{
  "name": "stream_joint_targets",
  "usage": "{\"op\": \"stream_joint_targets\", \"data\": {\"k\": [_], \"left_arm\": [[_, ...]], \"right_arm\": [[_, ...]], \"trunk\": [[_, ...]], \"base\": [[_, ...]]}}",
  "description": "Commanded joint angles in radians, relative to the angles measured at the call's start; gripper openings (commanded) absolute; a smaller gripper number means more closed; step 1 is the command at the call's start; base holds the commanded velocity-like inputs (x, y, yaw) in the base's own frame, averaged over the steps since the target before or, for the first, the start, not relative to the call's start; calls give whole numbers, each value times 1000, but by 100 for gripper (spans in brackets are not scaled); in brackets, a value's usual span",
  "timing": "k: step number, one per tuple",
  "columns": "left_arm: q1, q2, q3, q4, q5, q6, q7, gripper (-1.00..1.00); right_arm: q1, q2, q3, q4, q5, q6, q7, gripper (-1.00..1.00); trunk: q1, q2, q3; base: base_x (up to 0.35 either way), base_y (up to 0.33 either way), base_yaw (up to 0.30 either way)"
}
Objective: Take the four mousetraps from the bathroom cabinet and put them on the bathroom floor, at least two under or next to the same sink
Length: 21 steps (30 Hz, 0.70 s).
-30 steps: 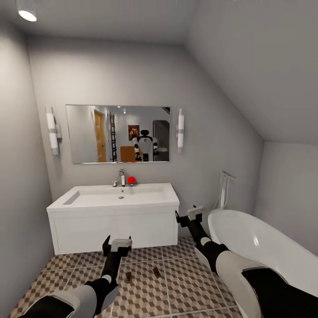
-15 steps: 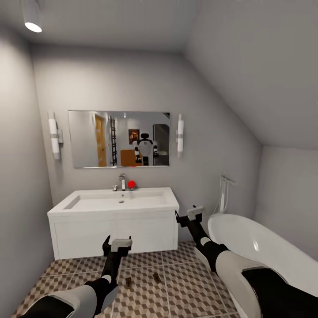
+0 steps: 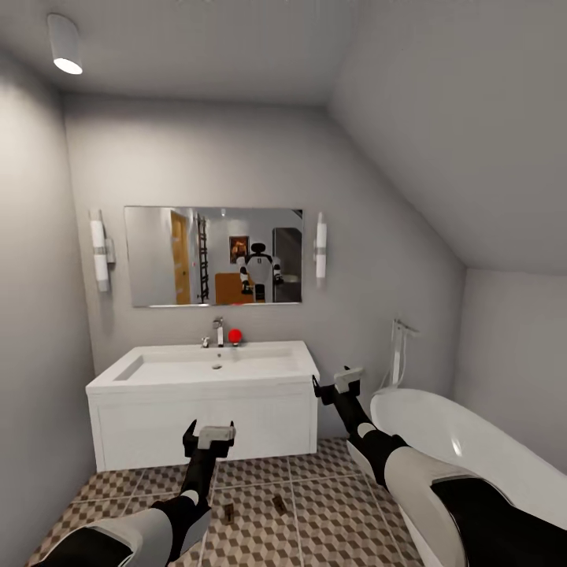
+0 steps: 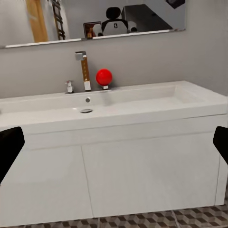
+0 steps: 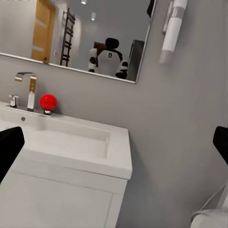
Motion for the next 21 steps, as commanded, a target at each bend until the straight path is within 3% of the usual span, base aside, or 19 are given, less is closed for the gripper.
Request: {"op": "stream_joint_targets", "data": {"k": [1,21], "left_arm": [[-1,-1,-8,4,4,-5,5,100],[0,-1,-8,4,4,-5,5,100]], "right_arm": [[0,0,7,1,4,-1,-10,100],[0,0,7,1,4,-1,-9,100]], "trunk": [[-4,7,4],[-80,147,69]], "base": [[0,0,0],[0,0,0]]}}
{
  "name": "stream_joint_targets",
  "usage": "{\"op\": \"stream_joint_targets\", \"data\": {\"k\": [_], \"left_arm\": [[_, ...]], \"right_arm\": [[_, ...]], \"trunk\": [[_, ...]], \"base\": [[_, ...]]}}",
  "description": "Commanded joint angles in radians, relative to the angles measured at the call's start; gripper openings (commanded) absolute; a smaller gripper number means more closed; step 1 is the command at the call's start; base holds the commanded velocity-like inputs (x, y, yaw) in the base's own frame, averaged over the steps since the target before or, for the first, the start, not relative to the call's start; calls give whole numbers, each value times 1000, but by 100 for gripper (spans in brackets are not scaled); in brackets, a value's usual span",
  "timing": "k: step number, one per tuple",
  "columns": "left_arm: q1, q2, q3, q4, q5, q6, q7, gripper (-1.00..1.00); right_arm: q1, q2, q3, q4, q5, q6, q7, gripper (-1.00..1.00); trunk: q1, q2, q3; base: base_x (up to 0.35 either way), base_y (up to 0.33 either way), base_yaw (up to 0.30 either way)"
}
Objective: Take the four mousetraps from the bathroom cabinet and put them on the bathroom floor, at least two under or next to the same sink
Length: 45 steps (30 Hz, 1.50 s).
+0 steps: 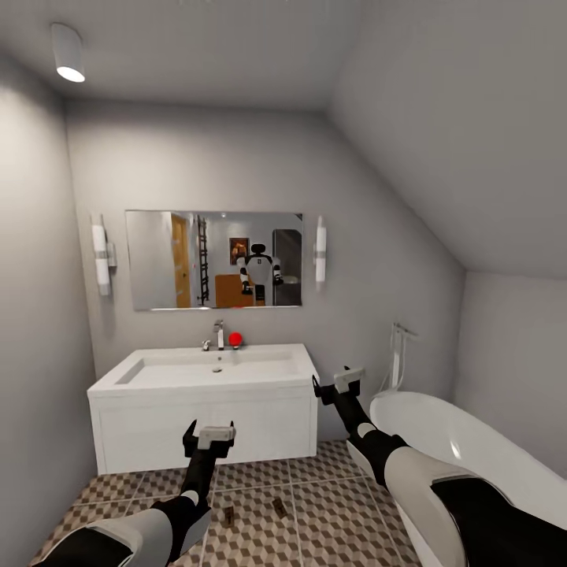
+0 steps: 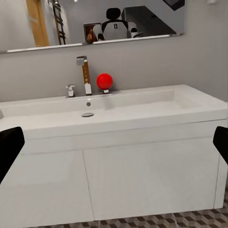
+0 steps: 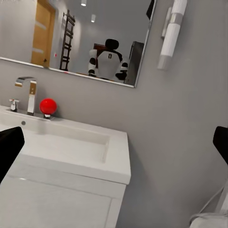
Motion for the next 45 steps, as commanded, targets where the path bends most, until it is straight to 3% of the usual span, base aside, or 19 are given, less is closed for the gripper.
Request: {"op": "stream_joint_targets", "data": {"k": [1,39,45], "left_arm": [[-1,-1,-8,4,4,-5,5,100],[-1,-1,-8,4,3,-6,5,100],[-1,-2,-8,4,2,-6,5,100]], "right_arm": [[0,0,7,1,4,-1,-10,100],[0,1,7,1,4,-1,-8,100],[0,2,7,0,4,0,-8,100]], "trunk": [[-4,7,3],[-149,273,122],[-149,273,122]], "base": [[0,0,0],[0,0,0],[0,0,0]]}}
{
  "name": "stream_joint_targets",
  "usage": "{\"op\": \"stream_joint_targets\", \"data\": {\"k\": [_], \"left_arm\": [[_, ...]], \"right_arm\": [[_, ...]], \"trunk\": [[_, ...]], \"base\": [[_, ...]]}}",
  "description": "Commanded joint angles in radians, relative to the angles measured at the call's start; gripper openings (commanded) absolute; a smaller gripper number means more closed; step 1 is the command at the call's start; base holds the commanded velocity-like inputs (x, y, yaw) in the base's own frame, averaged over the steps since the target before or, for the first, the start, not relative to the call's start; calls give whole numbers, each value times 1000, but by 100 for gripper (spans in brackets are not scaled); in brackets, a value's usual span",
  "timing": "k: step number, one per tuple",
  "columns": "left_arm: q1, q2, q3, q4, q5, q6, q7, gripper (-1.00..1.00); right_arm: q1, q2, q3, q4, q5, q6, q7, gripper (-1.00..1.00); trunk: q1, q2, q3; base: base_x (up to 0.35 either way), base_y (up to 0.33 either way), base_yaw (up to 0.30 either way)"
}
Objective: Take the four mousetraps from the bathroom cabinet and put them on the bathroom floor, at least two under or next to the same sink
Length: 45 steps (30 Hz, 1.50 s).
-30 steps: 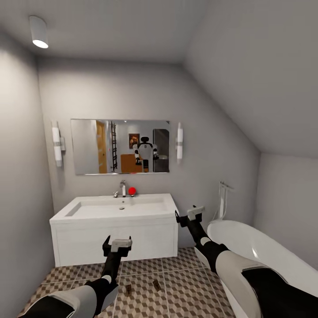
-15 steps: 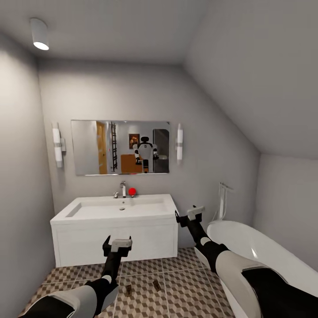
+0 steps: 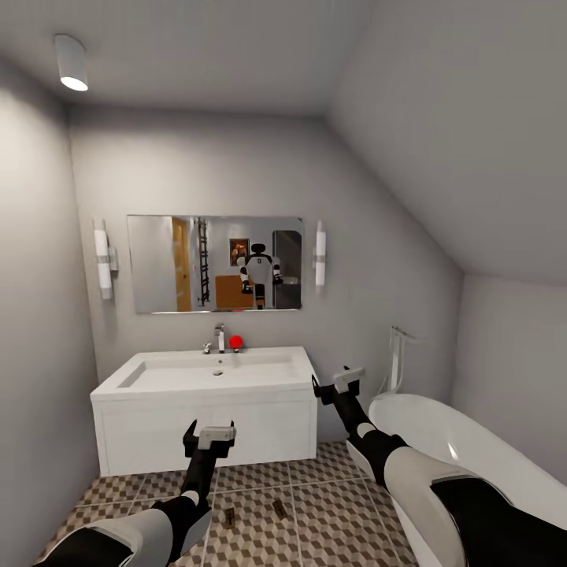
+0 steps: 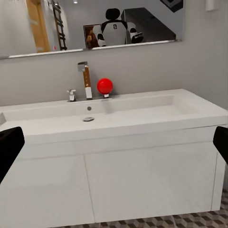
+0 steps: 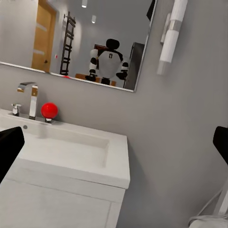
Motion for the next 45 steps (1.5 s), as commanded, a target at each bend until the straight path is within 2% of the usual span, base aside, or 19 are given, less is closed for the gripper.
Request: {"op": "stream_joint_targets", "data": {"k": [1,7,8,9,19,21,29,33,40,42,44,45], "left_arm": [[-1,-1,-8,4,4,-5,5,100],[4,0,-8,4,4,-11,5,100],[14,1,-8,4,4,-11,5,100],[22,2,-8,5,4,-11,5,100],[97,18,-7,5,5,-9,5,100],[128,25,-7,5,5,-8,5,100],[189,34,-7,6,5,-6,5,100],[219,42,-7,6,5,-5,5,100],[266,54,-7,7,5,-2,6,100],[290,67,-7,8,5,2,6,100],[302,78,-7,8,5,4,6,100],[313,97,-7,8,5,6,6,100]], "right_arm": [[-1,0,7,1,4,-1,-9,100],[3,-1,7,2,4,-1,-9,100],[41,-5,6,2,5,-1,-12,100],[54,-6,6,2,5,-1,-13,100],[144,-17,5,2,6,-1,-16,100],[174,-29,6,3,6,-1,-17,100],[235,-67,5,4,0,0,-20,100],[260,-83,5,4,-20,0,-20,100],[313,-96,4,5,-97,1,-20,100],[326,-97,5,5,-125,1,-19,100],[342,-97,6,5,-136,2,-19,100],[358,-96,6,5,-143,2,-19,100]], "trunk": [[0,-1,-1],[0,-1,-1],[0,-1,-1],[0,-1,-1],[0,-1,-1],[0,-1,-1],[0,-1,-1],[0,-1,-1],[0,-1,-1],[0,-1,-1],[0,-1,-1],[0,-1,-1]], "base": [[0,0,0],[0,0,0],[0,0,0],[0,0,0],[0,0,0],[0,0,0],[0,0,0],[0,0,0],[0,0,0],[0,0,0],[0,0,0],[0,0,0]]}}
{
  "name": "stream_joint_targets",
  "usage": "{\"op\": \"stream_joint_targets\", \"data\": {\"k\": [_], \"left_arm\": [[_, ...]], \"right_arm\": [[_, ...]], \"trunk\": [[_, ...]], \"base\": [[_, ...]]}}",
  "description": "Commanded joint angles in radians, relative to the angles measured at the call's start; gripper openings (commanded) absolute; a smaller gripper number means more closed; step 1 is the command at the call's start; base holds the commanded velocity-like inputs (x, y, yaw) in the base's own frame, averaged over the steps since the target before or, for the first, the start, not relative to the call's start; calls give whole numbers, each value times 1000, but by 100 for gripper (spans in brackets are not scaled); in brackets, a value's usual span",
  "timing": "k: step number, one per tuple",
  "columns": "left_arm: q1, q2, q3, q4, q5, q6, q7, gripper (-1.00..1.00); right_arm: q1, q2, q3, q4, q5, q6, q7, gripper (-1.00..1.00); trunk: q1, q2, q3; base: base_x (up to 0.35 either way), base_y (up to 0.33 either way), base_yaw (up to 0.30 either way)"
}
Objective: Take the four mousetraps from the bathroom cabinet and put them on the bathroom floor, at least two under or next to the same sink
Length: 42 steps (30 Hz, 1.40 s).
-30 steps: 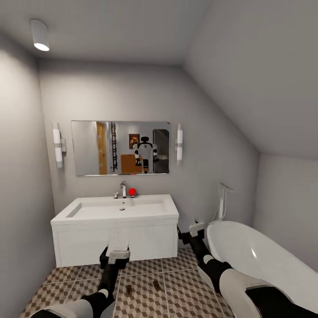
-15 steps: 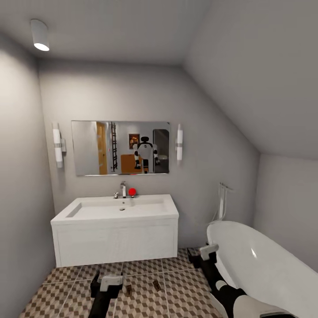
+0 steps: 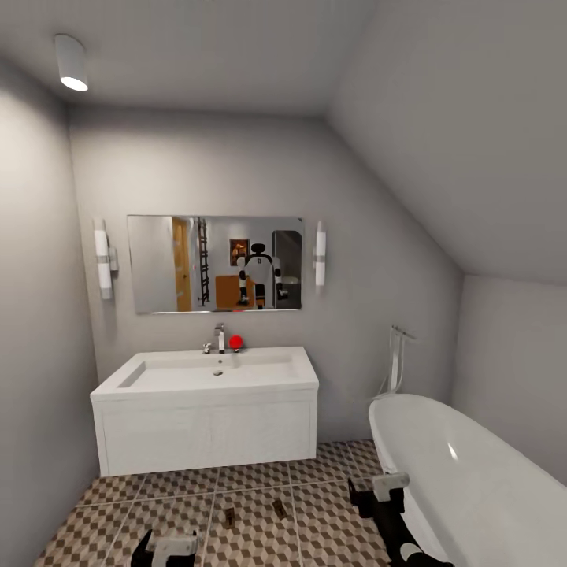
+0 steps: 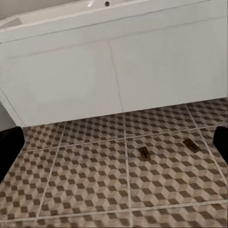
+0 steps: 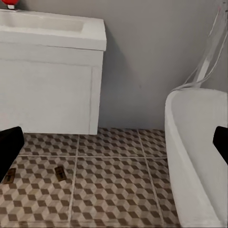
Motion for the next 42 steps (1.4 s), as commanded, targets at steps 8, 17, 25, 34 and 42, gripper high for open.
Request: {"op": "stream_joint_targets", "data": {"k": [8,17,25,34,42], "left_arm": [[25,16,-12,4,0,20,4,100],[32,14,-12,4,0,30,4,100],[36,13,-12,4,0,31,4,100],[37,13,-12,4,0,31,4,100],[37,12,-12,4,0,31,4,100]], "right_arm": [[12,5,7,1,3,5,-8,100],[13,7,7,1,3,8,-9,100],[13,4,6,1,3,8,-11,100],[13,2,6,1,3,8,-12,100],[13,1,6,1,3,8,-12,100]], "trunk": [[0,-1,-3],[0,-1,-16],[0,-1,-29],[0,-1,-43],[0,-1,-56]], "base": [[0,0,0],[0,0,0],[0,0,0],[0,0,0],[0,0,0]]}}
